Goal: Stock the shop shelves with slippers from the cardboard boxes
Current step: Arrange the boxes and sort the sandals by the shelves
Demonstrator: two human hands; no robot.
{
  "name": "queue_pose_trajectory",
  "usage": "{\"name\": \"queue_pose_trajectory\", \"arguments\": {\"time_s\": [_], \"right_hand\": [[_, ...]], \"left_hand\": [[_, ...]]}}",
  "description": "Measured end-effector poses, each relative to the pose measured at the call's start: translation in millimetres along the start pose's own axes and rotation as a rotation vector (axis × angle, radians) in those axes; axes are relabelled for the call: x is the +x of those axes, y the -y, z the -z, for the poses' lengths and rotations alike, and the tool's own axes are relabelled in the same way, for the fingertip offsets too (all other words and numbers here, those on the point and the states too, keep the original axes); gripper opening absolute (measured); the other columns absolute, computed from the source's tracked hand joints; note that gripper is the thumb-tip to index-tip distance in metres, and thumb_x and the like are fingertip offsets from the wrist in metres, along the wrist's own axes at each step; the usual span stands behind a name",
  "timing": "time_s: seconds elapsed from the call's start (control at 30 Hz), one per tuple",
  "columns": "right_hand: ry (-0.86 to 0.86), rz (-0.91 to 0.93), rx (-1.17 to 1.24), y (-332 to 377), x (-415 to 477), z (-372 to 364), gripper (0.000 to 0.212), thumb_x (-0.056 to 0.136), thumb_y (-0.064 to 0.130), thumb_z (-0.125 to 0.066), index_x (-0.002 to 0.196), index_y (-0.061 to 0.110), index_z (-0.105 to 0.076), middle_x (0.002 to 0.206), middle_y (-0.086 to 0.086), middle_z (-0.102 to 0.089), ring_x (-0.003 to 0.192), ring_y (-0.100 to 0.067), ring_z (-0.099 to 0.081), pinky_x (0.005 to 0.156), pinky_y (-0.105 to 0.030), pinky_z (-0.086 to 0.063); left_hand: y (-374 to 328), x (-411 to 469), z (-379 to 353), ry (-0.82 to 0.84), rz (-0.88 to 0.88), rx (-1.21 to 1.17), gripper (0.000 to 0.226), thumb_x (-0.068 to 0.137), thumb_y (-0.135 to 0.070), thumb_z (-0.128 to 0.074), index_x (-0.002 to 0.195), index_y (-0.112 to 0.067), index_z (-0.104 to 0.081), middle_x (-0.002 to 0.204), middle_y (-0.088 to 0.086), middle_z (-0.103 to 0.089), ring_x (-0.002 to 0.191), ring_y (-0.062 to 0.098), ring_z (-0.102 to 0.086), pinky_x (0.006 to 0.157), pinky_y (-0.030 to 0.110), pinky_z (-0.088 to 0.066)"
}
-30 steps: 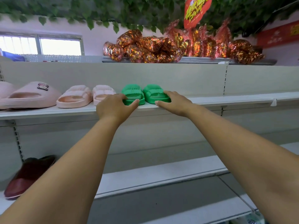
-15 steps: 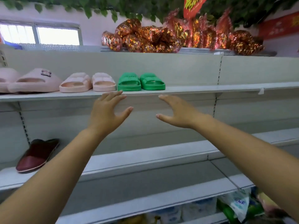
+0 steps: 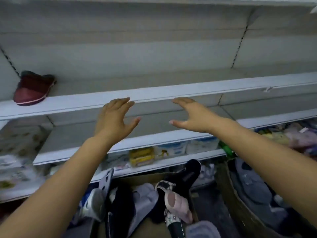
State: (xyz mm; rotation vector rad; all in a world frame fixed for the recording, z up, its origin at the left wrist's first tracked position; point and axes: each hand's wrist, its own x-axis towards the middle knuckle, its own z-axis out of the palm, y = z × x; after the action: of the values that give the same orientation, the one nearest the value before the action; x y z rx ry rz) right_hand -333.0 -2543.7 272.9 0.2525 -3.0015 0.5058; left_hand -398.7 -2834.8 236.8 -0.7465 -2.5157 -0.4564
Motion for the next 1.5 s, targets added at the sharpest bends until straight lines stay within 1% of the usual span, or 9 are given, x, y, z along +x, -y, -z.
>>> {"name": "queue_pose_trajectory", "arguments": {"time_s": [0.37, 0.57, 0.7, 0.8, 0.9, 1.1, 1.2, 1.27, 1.5], "right_hand": [[0.328, -0.284, 0.133, -53, -83, -151, 0.090, 0.080, 0.056, -0.079, 0.154, 0.023, -0.039, 0.159, -0.001, -0.039, 0.145, -0.021, -0.036, 0.116, -0.034, -0.033], [0.400, -0.498, 0.435, -107, -124, -252, 0.074, 0.074, 0.060, -0.080, 0.131, 0.019, -0.061, 0.128, -0.002, -0.066, 0.116, -0.019, -0.063, 0.100, -0.049, -0.052], [0.538, -0.603, 0.445, -118, -132, -296, 0.052, 0.087, 0.022, -0.080, 0.130, 0.001, -0.059, 0.124, -0.010, -0.064, 0.110, -0.023, -0.059, 0.094, -0.038, -0.047], [0.654, -0.760, 0.519, -134, -134, -339, 0.043, 0.091, 0.018, -0.075, 0.126, 0.000, -0.057, 0.121, -0.016, -0.064, 0.100, -0.021, -0.058, 0.082, -0.031, -0.047], [0.624, -0.984, 0.652, -148, -132, -383, 0.042, 0.096, 0.029, -0.068, 0.128, 0.002, -0.059, 0.113, -0.013, -0.065, 0.095, -0.022, -0.062, 0.066, -0.026, -0.045], [0.540, -1.424, 0.968, -181, -126, -466, 0.071, 0.084, 0.060, -0.064, 0.135, 0.012, -0.060, 0.131, -0.010, -0.066, 0.112, -0.030, -0.066, 0.099, -0.044, -0.055], [0.526, -1.433, 1.026, -178, -124, -479, 0.071, 0.077, 0.058, -0.072, 0.129, 0.011, -0.064, 0.125, -0.013, -0.068, 0.109, -0.032, -0.067, 0.096, -0.050, -0.057], [0.506, -1.403, 1.020, -166, -120, -466, 0.052, 0.088, 0.042, -0.075, 0.129, 0.010, -0.064, 0.124, -0.013, -0.068, 0.111, -0.032, -0.066, 0.095, -0.048, -0.056], [0.651, -1.052, 1.075, -138, -131, -422, 0.022, 0.098, 0.036, -0.064, 0.119, 0.030, -0.063, 0.122, 0.000, -0.066, 0.114, -0.022, -0.061, 0.099, -0.046, -0.053]], "left_hand": [[-8, -118, -108, 0.292, 0.014, -0.125, 0.058, 0.088, -0.056, -0.057, 0.129, -0.016, -0.067, 0.132, 0.009, -0.066, 0.121, 0.033, -0.061, 0.102, 0.047, -0.047], [-3, -192, -161, 0.596, 0.120, -0.048, 0.057, 0.090, -0.051, -0.063, 0.135, -0.014, -0.063, 0.136, 0.011, -0.063, 0.125, 0.035, -0.056, 0.107, 0.049, -0.040], [-10, -226, -187, 0.750, 0.179, -0.041, 0.064, 0.088, -0.053, -0.047, 0.131, -0.010, -0.065, 0.127, 0.016, -0.067, 0.116, 0.041, -0.060, 0.096, 0.051, -0.047], [-21, -240, -206, 0.854, 0.236, -0.025, 0.066, 0.088, -0.055, -0.043, 0.129, -0.009, -0.066, 0.123, 0.018, -0.068, 0.111, 0.043, -0.061, 0.093, 0.049, -0.048], [-31, -249, -226, 0.941, 0.360, -0.024, 0.057, 0.093, -0.049, -0.061, 0.137, -0.012, -0.060, 0.130, 0.016, -0.065, 0.121, 0.040, -0.055, 0.100, 0.048, -0.045], [-58, -252, -255, 1.051, 0.546, -0.078, 0.061, 0.096, -0.049, -0.060, 0.146, -0.017, -0.049, 0.143, 0.013, -0.056, 0.134, 0.036, -0.045, 0.109, 0.047, -0.037], [-70, -251, -268, 1.084, 0.570, -0.076, 0.062, 0.096, -0.055, -0.056, 0.145, -0.017, -0.051, 0.141, 0.011, -0.057, 0.132, 0.035, -0.046, 0.106, 0.047, -0.037], [-78, -248, -274, 1.080, 0.614, -0.112, 0.060, 0.097, -0.054, -0.056, 0.142, -0.014, -0.052, 0.138, 0.013, -0.059, 0.129, 0.037, -0.049, 0.103, 0.047, -0.041], [-98, -228, -282, 0.923, 1.166, -0.368, 0.054, 0.101, -0.047, -0.054, 0.139, -0.009, -0.051, 0.129, 0.009, -0.062, 0.118, 0.030, -0.057, 0.089, 0.032, -0.039]]}}
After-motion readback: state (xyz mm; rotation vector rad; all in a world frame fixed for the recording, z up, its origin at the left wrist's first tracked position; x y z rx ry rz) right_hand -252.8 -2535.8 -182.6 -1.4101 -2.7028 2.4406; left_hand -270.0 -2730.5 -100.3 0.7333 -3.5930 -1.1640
